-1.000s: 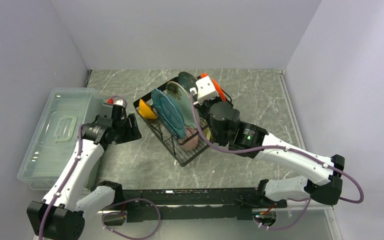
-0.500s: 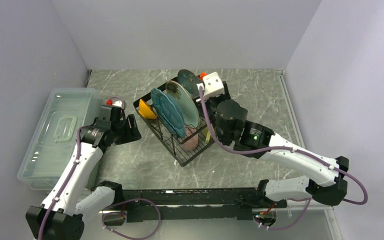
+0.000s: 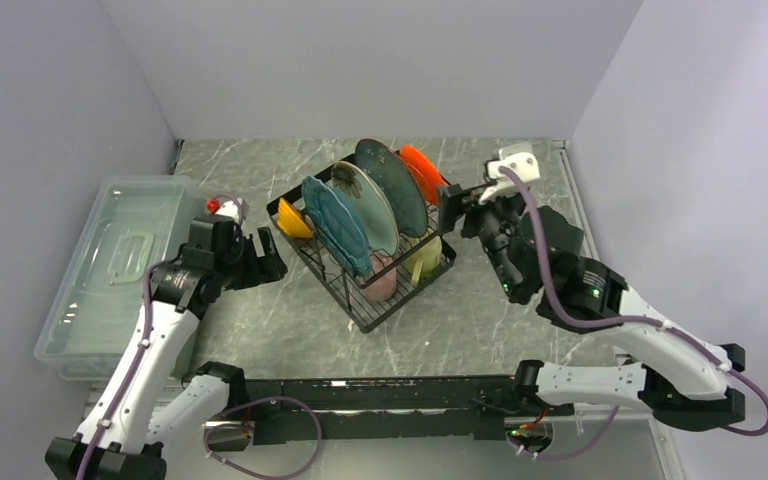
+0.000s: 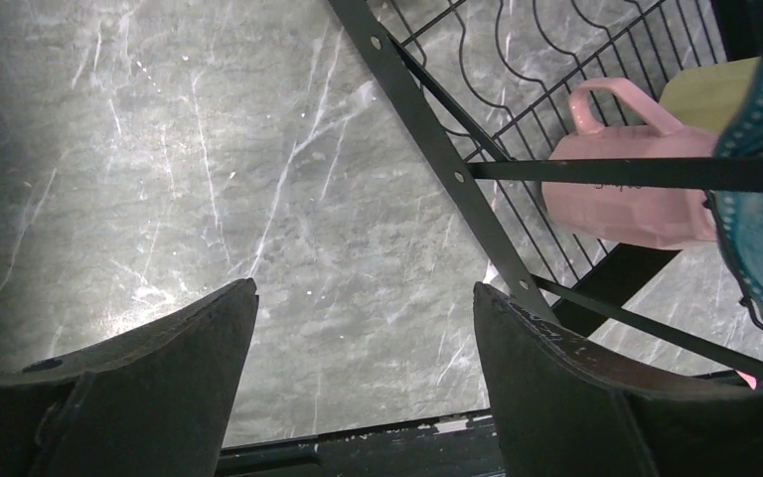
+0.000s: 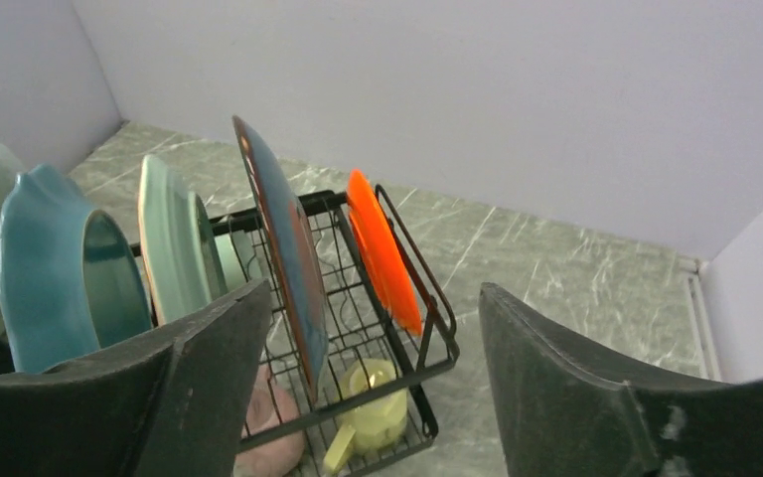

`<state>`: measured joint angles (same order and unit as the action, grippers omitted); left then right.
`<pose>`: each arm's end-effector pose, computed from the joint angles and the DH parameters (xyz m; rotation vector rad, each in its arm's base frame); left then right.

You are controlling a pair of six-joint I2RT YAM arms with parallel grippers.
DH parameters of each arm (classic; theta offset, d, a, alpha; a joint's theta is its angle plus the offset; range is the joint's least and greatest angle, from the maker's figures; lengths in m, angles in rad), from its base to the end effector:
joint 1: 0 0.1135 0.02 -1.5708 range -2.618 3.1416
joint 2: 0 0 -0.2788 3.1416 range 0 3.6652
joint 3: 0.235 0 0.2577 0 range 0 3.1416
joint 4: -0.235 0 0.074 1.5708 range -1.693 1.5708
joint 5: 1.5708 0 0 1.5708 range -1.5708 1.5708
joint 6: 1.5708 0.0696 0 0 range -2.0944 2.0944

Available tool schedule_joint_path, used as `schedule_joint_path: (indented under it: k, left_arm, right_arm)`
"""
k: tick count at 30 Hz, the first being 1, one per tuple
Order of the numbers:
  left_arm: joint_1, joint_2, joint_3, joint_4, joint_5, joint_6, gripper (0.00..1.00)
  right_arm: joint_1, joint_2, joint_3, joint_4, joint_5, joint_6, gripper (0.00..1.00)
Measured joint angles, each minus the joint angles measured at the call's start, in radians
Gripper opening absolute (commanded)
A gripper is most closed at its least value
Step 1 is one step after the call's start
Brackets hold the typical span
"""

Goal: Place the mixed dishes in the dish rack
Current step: Reset both arms

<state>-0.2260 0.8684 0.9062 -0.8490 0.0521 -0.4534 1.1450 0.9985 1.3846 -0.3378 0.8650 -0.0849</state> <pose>0.1813 -0.0454 0.2917 -0.2490 2.4022 -0.3805 0.1299 0.1581 0.5036 -0.2515 1.5217 0.1836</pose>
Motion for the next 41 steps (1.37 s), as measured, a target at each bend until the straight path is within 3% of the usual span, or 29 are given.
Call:
schedule_joint_path:
  k: [5, 15, 30, 41]
  left_arm:
    - [0.000, -0.070, -0.002, 0.009, -0.001, 0.000, 0.99]
    - [0.000, -0.175, -0.002, 0.022, -0.014, -0.004, 0.99]
    - [0.000, -0.297, -0.024, 0.022, -0.034, -0.004, 0.99]
    - [0.000, -0.352, -0.036, 0.037, -0.035, -0.003, 0.99]
  right_arm:
    - [-0.006, -0.128, -0.104, -0.109, 0.011, 0.140, 0.94]
    - [-0.045, -0.337, -0.395, -0.291, 0.024, 0.474, 1.00]
    - [-0.211, -0.373, -0.729, -0.325, -0.136, 0.857, 1.00]
    - [-0.247, -0.383, -0.792, -0.288, -0.192, 0.950, 1.00]
